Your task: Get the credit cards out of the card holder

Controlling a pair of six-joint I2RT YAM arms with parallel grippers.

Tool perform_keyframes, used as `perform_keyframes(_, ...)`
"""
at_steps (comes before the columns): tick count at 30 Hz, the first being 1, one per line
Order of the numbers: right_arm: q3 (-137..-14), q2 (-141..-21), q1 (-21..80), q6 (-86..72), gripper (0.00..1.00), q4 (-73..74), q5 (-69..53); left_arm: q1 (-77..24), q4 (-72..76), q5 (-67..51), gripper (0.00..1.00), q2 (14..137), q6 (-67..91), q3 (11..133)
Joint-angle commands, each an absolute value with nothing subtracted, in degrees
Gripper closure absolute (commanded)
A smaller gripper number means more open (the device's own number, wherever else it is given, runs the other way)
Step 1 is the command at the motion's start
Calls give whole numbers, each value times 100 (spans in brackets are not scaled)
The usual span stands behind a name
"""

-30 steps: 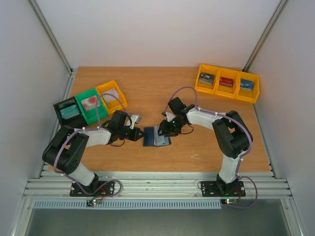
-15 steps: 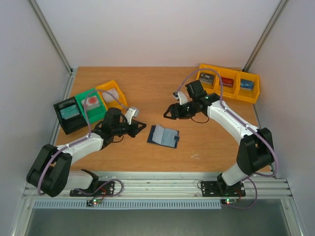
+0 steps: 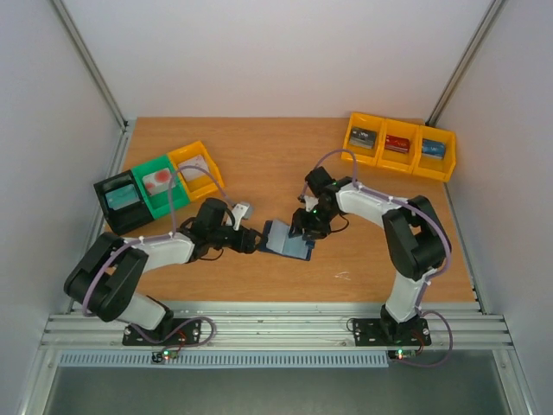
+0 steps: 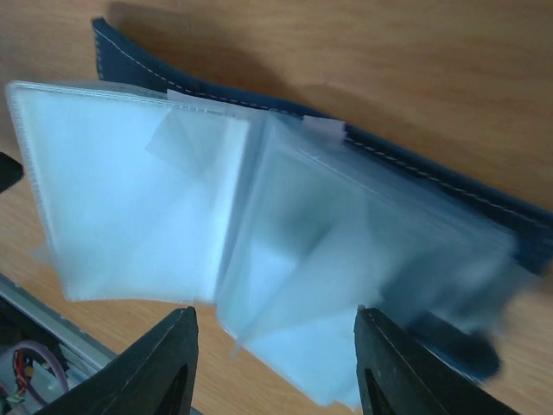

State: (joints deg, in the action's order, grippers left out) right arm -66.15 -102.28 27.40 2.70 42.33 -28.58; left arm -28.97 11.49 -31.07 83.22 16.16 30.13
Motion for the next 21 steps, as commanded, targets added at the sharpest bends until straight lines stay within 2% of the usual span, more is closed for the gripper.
perform_keyframes(1,-6694,-10575,2865,-217,51,3742,-3199,-3060,1695,-2868,25,8668,1623,3154)
perform_keyframes(9,-6794,-10828,2865,-153,52,3455,-3733,-3409,1935,-2936,25,9228,1541,3436)
perform_keyframes(14,-6846,-11028,2866,-243,52,3339,-3867,-3471,2000,-2927,32,9443,1555,3549)
perform_keyframes(17,-6838,-11075,2865,-263,52,3272,-3901,-3497,2079,-2956,49,9523,1588,3593)
perform_keyframes(21,-6859,-10985,2844,-185,52,3304,-3898,-3546,2176,-2960,87,9585,1606,3634)
